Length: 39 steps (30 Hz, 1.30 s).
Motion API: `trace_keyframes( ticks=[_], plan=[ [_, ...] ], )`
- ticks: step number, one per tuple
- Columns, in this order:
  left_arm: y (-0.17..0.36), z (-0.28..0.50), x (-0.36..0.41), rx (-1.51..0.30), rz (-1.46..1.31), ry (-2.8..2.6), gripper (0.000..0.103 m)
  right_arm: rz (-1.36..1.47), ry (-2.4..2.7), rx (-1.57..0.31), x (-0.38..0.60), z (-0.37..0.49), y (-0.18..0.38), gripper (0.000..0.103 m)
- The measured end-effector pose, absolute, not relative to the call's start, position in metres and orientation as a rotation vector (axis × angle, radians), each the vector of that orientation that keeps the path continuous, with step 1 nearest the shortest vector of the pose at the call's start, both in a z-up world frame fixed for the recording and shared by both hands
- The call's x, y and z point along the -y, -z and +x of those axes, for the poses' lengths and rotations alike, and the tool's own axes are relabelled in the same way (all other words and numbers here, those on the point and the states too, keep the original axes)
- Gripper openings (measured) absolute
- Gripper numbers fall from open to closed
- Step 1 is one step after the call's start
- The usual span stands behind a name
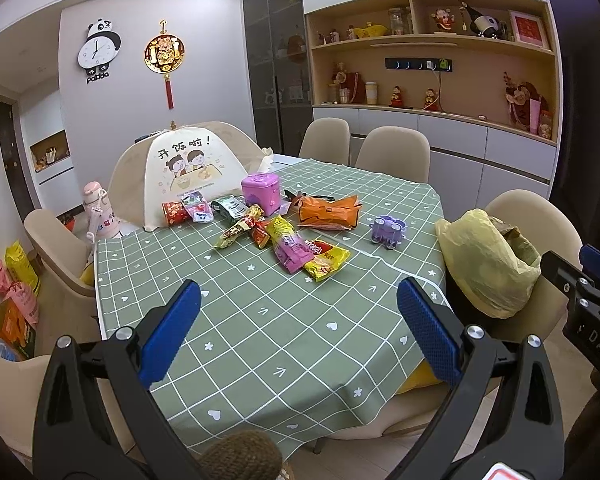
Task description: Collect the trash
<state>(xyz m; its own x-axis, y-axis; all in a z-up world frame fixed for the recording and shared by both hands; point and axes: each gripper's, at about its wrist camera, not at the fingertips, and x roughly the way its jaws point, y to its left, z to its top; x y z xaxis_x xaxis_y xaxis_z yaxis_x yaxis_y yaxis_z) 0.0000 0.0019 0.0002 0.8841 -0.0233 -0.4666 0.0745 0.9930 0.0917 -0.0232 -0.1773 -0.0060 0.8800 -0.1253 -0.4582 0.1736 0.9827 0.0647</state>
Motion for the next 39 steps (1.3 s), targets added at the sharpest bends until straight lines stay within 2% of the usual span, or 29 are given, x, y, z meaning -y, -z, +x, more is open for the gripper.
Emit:
trace_keyframes(
  ticks=[39],
  plan=[
    [0.001, 0.004, 0.004, -0.489, 0.113, 0.061, 0.094, 0.126, 0.173, -0.472, 0.189, -0.023, 0.011, 0.063]
  ],
)
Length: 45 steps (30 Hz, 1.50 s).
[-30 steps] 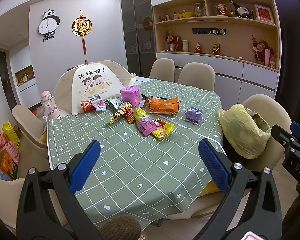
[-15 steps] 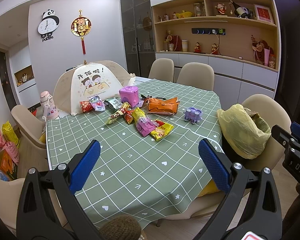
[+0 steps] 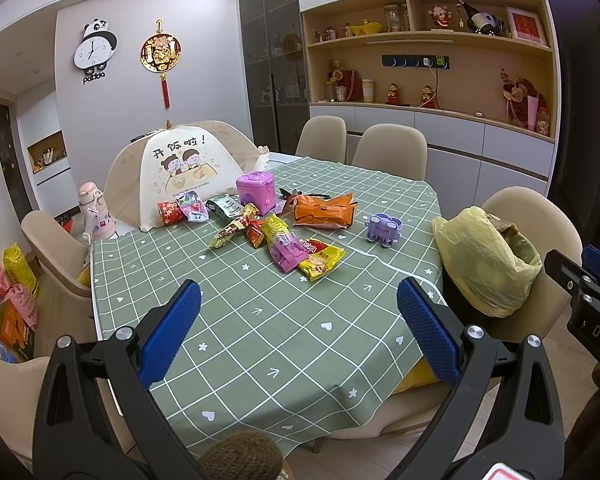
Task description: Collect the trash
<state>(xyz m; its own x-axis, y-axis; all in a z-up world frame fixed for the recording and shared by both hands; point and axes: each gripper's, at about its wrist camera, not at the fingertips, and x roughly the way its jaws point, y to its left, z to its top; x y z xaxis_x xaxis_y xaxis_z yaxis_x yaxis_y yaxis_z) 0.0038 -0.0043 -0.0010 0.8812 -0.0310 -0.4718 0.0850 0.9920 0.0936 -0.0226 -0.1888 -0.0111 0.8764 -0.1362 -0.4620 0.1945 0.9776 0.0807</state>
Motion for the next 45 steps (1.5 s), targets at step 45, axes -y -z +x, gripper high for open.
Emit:
trace_keyframes(
  ticks=[45],
  plan=[
    [0.040, 0.236, -0.168, -0.644, 0.024, 0.034, 0.094, 0.060, 0.058, -0.608, 0.092, 0.197, 0.033, 0.063]
  ],
)
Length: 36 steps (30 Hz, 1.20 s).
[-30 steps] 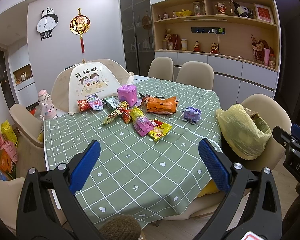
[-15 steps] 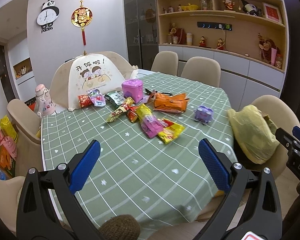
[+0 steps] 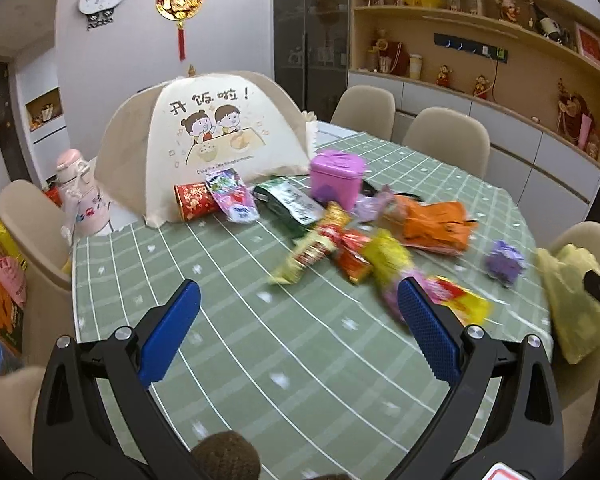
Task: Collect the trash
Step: 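Reach left tool toward red paper cup while right tool approaches pink wrapper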
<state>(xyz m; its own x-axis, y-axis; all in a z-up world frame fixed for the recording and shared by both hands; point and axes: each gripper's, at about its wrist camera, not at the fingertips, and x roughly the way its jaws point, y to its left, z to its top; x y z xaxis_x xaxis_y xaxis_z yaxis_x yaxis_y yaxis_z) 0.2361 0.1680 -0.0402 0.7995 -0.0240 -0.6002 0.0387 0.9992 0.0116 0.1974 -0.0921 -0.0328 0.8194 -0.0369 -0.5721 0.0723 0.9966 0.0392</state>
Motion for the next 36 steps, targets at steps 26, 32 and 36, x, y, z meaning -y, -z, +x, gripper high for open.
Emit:
trace_keyframes(
  ticks=[26, 32, 36],
  plan=[
    [0.121, 0.547, -0.338, -0.925, -0.014, 0.336, 0.090, -0.028, 0.152, -0.854, 0.022, 0.294, 0.071, 0.063],
    [0.121, 0.513, -0.313, -0.954, -0.035, 0.488, 0.084, -0.017, 0.134, -0.878, 0.015, 0.303, 0.079, 0.063],
    [0.120, 0.504, -0.309, -0.940, -0.039, 0.456, 0.080, -0.024, 0.102, -0.875, 0.005, 0.309, 0.080, 0.063]
  ],
)
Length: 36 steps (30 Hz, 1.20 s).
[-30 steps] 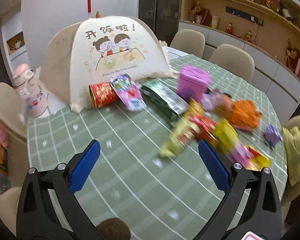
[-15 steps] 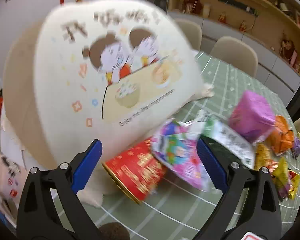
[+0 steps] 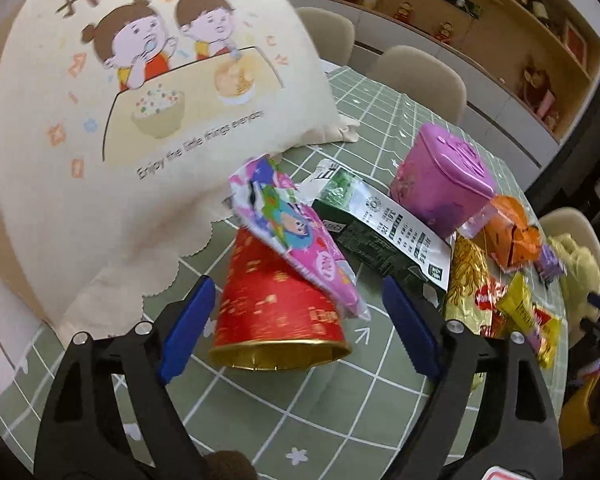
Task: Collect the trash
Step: 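Reach left tool toward red paper cup while right tool approaches pink wrapper, then grasp pink snack wrapper with right tool while left tool grasps red paper cup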
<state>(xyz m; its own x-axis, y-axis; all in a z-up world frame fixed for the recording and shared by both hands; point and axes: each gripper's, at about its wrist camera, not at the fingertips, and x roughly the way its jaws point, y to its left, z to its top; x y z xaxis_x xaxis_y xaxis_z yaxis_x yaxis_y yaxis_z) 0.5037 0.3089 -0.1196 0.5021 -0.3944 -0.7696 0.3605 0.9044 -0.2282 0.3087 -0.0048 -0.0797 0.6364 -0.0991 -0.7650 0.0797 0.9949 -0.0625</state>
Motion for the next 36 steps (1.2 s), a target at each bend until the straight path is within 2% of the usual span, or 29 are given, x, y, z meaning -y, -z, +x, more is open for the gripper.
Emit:
trace_keyframes(
  ticks=[5, 10, 16, 19, 24, 25, 26, 28, 36],
  plan=[
    [0.130, 0.511, -0.306, -0.993, 0.000, 0.418, 0.066, -0.065, 0.071, -0.861, -0.006, 0.310, 0.076, 0.063],
    [0.125, 0.504, -0.319, -1.007, -0.120, 0.394, 0.056, -0.042, 0.073, -0.875, -0.002, 0.316, 0.079, 0.063],
    [0.109, 0.446, -0.311, -0.973, -0.183, 0.405, 0.038, 0.099, -0.030, -0.916, -0.013, 0.348, 0.088, 0.063],
    [0.111, 0.417, -0.304, -0.971, -0.208, 0.413, 0.033, 0.131, -0.092, -0.916, -0.032, 0.372, 0.093, 0.063],
    [0.114, 0.378, -0.301, -0.972, -0.231, 0.409, 0.032, 0.065, -0.241, -0.882, -0.081, 0.414, 0.087, 0.063],
    [0.114, 0.372, -0.301, -0.974, -0.233, 0.414, 0.037, 0.057, -0.290, -0.886, -0.090, 0.421, 0.086, 0.063],
    [0.114, 0.367, -0.302, -0.971, -0.231, 0.415, 0.049, 0.055, -0.345, -0.894, -0.102, 0.428, 0.085, 0.063],
    [0.113, 0.356, -0.307, -0.961, -0.225, 0.416, 0.059, 0.059, -0.406, -0.897, -0.119, 0.435, 0.082, 0.063],
    [0.098, 0.324, -0.345, -0.926, -0.219, 0.330, 0.061, 0.026, -0.641, -1.009, -0.199, 0.444, 0.103, 0.063]
  ],
)
